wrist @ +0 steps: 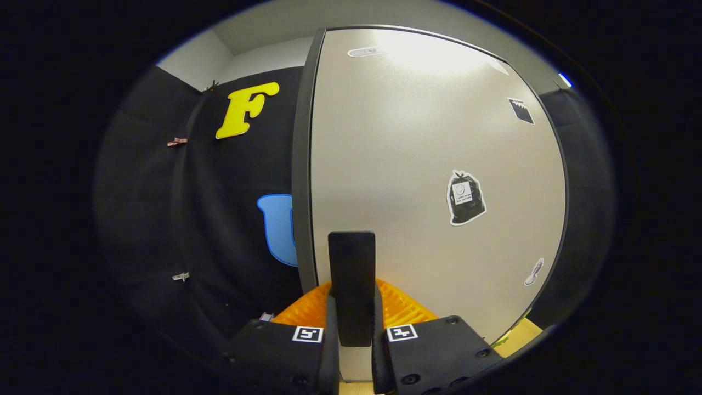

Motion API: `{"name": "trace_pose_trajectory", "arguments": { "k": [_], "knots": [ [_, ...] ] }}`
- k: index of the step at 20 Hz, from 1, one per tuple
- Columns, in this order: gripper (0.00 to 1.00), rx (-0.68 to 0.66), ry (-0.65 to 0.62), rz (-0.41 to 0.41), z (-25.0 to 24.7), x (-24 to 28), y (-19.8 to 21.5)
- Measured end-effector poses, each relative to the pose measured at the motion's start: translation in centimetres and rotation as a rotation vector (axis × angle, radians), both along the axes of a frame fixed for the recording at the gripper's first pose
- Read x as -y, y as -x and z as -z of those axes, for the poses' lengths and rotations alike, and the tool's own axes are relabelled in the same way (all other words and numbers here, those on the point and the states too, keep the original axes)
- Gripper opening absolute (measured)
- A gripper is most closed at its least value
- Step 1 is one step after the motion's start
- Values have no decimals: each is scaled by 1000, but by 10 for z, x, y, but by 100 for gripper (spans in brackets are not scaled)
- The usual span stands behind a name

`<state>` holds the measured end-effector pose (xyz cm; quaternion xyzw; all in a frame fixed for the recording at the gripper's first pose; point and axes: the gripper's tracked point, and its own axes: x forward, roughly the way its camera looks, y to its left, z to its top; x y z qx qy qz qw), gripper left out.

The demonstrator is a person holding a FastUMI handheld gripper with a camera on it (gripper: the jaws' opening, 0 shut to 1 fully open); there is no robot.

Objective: Open the shoe cabinet door, grab the shoes and put them into the shoe cabinet, then close the shoe cabinet door.

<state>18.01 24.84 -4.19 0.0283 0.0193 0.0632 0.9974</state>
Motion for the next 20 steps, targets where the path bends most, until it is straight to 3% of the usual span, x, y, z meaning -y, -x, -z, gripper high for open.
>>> {"name": "trace_pose_trajectory", "arguments": {
  "k": [6, 14, 20],
  "knots": [
    [27, 25, -25, -62, -6, 9, 53],
    [27, 26, -34, -156, -8, 59, 140],
    [27, 28, -21, -156, -9, 105, 178]
  ]
}}
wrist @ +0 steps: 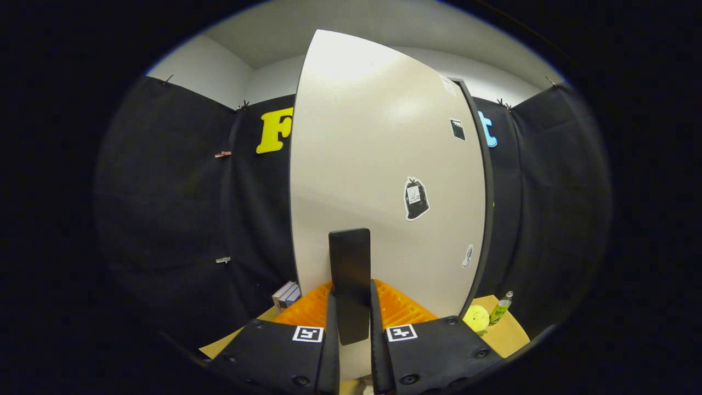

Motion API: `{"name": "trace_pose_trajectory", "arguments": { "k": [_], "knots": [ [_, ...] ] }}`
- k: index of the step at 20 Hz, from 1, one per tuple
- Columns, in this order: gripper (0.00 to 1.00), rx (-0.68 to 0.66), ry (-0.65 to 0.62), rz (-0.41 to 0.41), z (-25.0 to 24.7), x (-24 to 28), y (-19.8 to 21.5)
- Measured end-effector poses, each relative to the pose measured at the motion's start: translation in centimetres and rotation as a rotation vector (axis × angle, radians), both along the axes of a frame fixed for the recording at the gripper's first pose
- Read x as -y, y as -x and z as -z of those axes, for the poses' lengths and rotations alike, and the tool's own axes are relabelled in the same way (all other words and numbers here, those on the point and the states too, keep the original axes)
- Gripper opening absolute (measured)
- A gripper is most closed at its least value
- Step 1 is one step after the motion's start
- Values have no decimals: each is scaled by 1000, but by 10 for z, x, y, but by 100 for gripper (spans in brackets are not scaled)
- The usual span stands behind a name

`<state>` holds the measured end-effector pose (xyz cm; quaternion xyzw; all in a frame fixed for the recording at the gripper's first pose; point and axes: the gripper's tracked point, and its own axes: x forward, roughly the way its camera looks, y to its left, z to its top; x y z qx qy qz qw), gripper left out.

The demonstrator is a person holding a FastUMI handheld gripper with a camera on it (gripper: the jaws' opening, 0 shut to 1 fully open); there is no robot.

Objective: Open the shoe cabinet door, grab the shoes and put them into the shoe cabinet, then close the shoe cabinet door.

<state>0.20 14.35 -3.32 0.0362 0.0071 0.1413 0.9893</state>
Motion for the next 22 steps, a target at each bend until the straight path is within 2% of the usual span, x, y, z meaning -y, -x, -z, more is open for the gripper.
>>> {"name": "trace_pose_trajectory", "arguments": {
  "k": [10, 20, 21, 22],
  "knots": [
    [23, -9, 17, 57, 0, 95, 42],
    [23, 29, -2, 194, -6, 187, 55],
    [18, 26, -14, 197, -7, 197, 57],
    [18, 22, -20, 199, -5, 205, 58]
  ]
}}
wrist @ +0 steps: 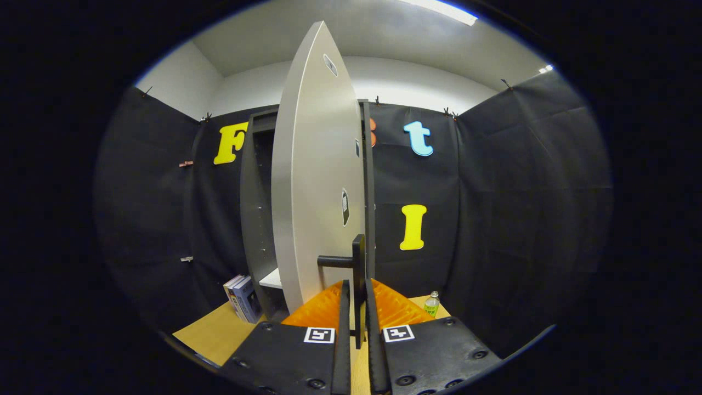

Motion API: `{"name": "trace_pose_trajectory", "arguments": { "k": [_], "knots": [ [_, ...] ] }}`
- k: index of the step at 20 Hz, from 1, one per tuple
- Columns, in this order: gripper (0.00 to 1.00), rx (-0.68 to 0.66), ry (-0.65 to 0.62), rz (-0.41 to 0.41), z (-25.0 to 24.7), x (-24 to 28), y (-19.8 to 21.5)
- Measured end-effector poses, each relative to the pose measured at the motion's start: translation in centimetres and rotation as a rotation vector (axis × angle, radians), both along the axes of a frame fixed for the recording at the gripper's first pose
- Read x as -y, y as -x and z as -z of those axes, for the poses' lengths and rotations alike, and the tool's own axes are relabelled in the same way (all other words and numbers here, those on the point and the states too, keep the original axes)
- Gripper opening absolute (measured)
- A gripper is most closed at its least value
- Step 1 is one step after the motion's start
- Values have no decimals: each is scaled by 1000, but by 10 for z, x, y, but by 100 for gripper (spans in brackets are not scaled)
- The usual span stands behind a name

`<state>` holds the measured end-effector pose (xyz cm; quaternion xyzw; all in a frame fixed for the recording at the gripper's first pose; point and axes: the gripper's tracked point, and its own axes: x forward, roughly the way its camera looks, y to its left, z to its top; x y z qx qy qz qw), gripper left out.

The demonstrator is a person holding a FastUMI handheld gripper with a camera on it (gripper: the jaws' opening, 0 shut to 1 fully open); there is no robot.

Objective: Open the shoe cabinet door, grab the shoes and put them into the shoe cabinet, then close the shoe cabinet door.

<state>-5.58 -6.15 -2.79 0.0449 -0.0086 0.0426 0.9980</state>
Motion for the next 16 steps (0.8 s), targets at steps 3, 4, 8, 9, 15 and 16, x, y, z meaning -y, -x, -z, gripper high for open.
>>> {"name": "trace_pose_trajectory", "arguments": {
  "k": [3, 4, 8, 9, 15, 16],
  "knots": [
    [17, -5, 4, 7, 2, 21, 1],
    [17, -4, 7, 11, 1, 28, 1],
    [17, 10, -4, 22, -2, 53, 4],
    [18, 12, -21, 5, -4, 51, 7],
    [21, 1, 10, 26, -3, 51, 23],
    [24, 0, 13, 28, -3, 51, 33]
  ]
}}
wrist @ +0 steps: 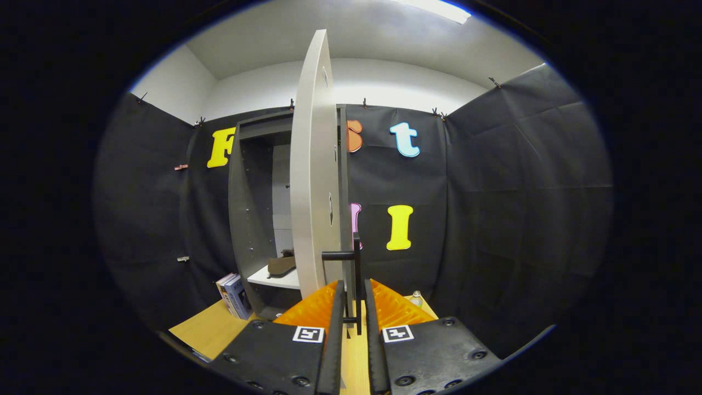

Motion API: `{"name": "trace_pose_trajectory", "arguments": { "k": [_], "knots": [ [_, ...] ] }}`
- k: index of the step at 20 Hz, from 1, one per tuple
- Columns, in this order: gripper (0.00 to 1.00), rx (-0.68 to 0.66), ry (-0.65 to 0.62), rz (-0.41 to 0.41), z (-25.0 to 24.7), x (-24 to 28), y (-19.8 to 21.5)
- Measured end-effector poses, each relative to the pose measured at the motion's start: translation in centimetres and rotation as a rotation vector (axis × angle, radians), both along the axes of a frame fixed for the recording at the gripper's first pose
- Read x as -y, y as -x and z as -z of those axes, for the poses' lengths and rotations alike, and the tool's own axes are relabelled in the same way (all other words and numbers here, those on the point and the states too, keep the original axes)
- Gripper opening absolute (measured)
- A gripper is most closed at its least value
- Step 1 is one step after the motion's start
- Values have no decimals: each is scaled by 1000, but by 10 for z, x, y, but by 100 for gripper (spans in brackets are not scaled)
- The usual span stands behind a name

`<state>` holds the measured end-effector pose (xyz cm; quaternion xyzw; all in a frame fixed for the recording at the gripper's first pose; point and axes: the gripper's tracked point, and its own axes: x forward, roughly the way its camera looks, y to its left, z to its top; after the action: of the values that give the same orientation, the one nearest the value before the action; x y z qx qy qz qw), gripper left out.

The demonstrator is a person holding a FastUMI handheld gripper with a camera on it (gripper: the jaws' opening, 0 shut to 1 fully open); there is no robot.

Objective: Open the shoe cabinet door, grab the shoes and put them into the shoe cabinet, then close the shoe cabinet door.

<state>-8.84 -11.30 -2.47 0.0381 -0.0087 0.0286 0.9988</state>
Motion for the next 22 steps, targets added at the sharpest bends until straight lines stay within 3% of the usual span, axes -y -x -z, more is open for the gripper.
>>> {"name": "trace_pose_trajectory", "arguments": {
  "k": [4, 6, 8, 11, 13, 17, 22],
  "knots": [
    [25, -10, -2, -40, 0, -15, 27],
    [36, -15, -6, -96, 2, -32, 40],
    [50, -45, -4, -168, 15, -55, 52],
    [88, -136, 36, -255, 51, -98, 58],
    [98, -224, 32, -302, 80, -126, 58],
    [98, -450, -12, -334, 159, -179, 54],
    [99, -635, -2, -298, 255, -218, 28]
  ]
}}
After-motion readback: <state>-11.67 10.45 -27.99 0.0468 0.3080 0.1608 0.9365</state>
